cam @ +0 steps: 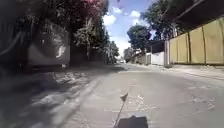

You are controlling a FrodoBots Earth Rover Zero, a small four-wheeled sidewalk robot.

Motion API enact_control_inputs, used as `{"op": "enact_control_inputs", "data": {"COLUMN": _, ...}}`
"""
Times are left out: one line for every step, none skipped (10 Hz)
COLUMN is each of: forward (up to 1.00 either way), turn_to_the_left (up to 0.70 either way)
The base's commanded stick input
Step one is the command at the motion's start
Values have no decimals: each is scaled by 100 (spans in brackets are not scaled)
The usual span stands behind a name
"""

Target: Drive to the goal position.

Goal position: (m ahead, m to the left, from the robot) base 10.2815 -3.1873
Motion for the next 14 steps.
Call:
{"op": "enact_control_inputs", "data": {"forward": 100, "turn_to_the_left": 0}}
{"op": "enact_control_inputs", "data": {"forward": 100, "turn_to_the_left": 0}}
{"op": "enact_control_inputs", "data": {"forward": 100, "turn_to_the_left": 0}}
{"op": "enact_control_inputs", "data": {"forward": 100, "turn_to_the_left": 0}}
{"op": "enact_control_inputs", "data": {"forward": 100, "turn_to_the_left": 0}}
{"op": "enact_control_inputs", "data": {"forward": 100, "turn_to_the_left": 0}}
{"op": "enact_control_inputs", "data": {"forward": 100, "turn_to_the_left": -1}}
{"op": "enact_control_inputs", "data": {"forward": 100, "turn_to_the_left": -2}}
{"op": "enact_control_inputs", "data": {"forward": 100, "turn_to_the_left": -3}}
{"op": "enact_control_inputs", "data": {"forward": 100, "turn_to_the_left": -3}}
{"op": "enact_control_inputs", "data": {"forward": 100, "turn_to_the_left": -3}}
{"op": "enact_control_inputs", "data": {"forward": 100, "turn_to_the_left": -3}}
{"op": "enact_control_inputs", "data": {"forward": 100, "turn_to_the_left": -2}}
{"op": "enact_control_inputs", "data": {"forward": 100, "turn_to_the_left": 0}}
